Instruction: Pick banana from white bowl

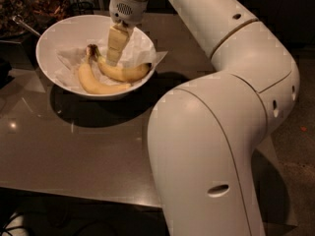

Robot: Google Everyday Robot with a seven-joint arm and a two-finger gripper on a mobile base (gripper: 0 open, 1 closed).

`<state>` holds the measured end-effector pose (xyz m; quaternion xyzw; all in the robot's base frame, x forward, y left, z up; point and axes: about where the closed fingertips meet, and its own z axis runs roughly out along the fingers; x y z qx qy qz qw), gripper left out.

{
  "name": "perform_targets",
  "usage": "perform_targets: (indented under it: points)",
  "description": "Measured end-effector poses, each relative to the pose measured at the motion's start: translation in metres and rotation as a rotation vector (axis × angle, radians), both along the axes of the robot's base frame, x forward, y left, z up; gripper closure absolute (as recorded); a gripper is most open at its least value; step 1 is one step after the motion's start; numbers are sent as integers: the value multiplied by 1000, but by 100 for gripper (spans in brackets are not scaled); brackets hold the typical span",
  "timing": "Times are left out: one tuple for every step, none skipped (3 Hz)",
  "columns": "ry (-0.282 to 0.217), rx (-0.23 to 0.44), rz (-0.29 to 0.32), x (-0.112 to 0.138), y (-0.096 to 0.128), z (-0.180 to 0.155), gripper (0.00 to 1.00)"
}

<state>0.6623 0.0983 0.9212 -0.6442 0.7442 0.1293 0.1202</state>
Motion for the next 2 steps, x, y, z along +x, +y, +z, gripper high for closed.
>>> perform_targets:
  points:
    - [19, -25, 5, 3, 5, -15, 47]
    - [35, -46, 3, 6, 6, -27, 46]
